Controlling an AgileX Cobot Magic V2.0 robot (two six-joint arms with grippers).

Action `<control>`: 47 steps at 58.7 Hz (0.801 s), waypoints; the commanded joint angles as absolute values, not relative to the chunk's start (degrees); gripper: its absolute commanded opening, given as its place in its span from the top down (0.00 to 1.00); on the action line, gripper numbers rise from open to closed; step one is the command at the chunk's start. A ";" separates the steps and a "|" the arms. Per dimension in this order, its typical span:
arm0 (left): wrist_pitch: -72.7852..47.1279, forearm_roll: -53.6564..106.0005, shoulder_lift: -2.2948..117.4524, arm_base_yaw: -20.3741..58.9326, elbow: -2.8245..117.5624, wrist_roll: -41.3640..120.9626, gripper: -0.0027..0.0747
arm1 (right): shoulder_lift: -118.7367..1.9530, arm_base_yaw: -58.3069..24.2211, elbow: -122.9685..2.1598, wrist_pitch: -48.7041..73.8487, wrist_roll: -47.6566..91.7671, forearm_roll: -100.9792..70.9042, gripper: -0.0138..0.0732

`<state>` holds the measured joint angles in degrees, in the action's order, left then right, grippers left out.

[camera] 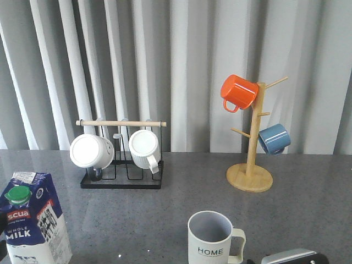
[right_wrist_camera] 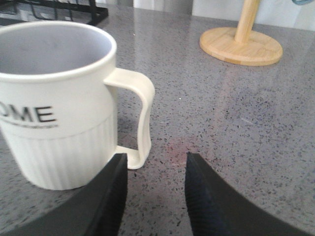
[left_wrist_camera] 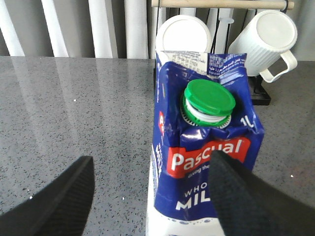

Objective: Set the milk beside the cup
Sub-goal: 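Open the right gripper and pull it back from the mug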

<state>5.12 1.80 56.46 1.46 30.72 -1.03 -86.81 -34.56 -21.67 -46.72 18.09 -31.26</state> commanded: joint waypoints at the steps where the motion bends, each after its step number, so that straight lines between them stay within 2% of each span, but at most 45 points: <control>1: 9.47 1.86 56.12 1.75 32.72 -1.14 0.34 | -79.99 -34.23 -21.19 -48.73 18.44 -26.96 0.50; 12: 9.47 1.86 56.12 1.75 32.72 -1.14 0.34 | -68.61 -26.46 -21.28 -38.82 19.13 -15.44 0.50; 28: 9.47 1.86 56.12 1.75 32.72 -1.14 0.34 | -48.63 -9.10 -24.86 -22.27 4.95 3.38 0.52; 33: 9.47 1.86 56.12 1.75 32.72 -1.14 0.34 | -42.96 -5.28 -26.98 -18.30 -0.35 6.00 0.59; 41: 9.47 1.86 56.12 1.75 32.72 -1.14 0.34 | -35.86 -2.10 -27.71 -17.19 -2.58 6.91 0.86; 47: 9.47 1.86 56.12 1.75 32.72 -1.14 0.34 | -33.78 -1.83 -27.71 -16.07 -2.58 6.84 0.85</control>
